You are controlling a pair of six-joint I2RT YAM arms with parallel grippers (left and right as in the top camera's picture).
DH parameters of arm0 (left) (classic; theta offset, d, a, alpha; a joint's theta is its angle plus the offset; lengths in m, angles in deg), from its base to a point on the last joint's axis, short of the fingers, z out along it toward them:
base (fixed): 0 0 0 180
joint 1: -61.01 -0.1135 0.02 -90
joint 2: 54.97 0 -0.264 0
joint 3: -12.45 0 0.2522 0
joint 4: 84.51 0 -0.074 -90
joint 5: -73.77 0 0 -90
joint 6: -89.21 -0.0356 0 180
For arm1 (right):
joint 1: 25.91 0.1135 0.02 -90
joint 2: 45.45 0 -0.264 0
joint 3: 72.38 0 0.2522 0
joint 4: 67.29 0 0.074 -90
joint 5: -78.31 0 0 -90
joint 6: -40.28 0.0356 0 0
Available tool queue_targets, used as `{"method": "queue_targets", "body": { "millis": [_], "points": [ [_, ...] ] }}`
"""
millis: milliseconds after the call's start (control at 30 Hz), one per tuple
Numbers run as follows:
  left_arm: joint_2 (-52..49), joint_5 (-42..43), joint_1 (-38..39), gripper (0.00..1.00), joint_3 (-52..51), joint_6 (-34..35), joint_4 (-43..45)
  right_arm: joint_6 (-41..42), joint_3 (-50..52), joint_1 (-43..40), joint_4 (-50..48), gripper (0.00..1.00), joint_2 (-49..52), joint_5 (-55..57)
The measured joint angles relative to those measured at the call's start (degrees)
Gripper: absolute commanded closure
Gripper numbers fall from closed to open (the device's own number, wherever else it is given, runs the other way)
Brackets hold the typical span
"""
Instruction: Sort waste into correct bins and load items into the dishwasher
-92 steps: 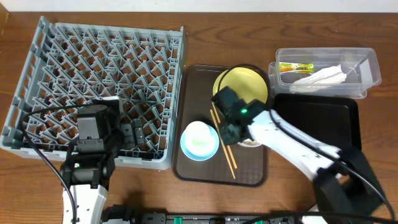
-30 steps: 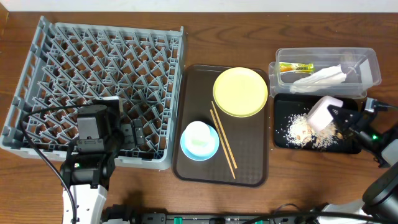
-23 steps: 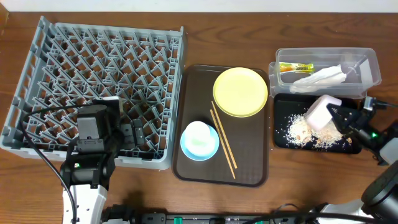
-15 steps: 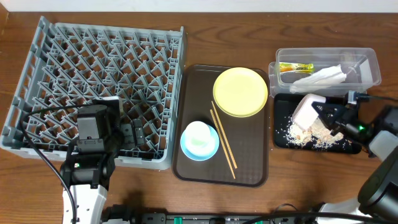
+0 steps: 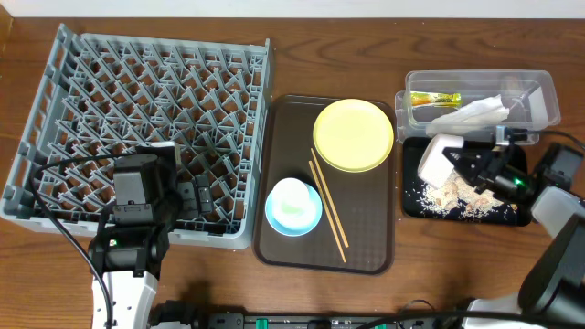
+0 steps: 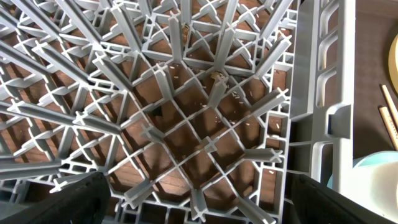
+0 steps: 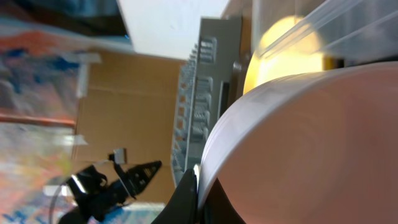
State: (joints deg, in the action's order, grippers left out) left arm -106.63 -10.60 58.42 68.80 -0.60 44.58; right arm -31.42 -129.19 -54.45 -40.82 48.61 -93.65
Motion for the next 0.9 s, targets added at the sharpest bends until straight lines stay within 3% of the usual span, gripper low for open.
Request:
{"method": "queue_targets", "body": {
  "millis": [233,433,667,900],
  "points": [
    [0.0,0.0,0.0,0.04,0.0,0.0,-0.1,0.2,0.0,9.8,10.1,0.99,-18.4,15.8],
    [0.0,0.0,0.0,0.04,0.0,0.0,0.0,-2.7,-2.9,25.5,13.8,0.99,-28.7,33.1],
    [0.0,0.0,0.0,0.04,0.0,0.0,0.0,-9.7,-18.1,43.4,20.3,0.99,-22.9,54.3],
    [0.0,0.0,0.0,0.04,0.0,0.0,-0.1,-17.0,-24.7,50.4,18.9,0.99,-6.7,63.2]
  ]
}}
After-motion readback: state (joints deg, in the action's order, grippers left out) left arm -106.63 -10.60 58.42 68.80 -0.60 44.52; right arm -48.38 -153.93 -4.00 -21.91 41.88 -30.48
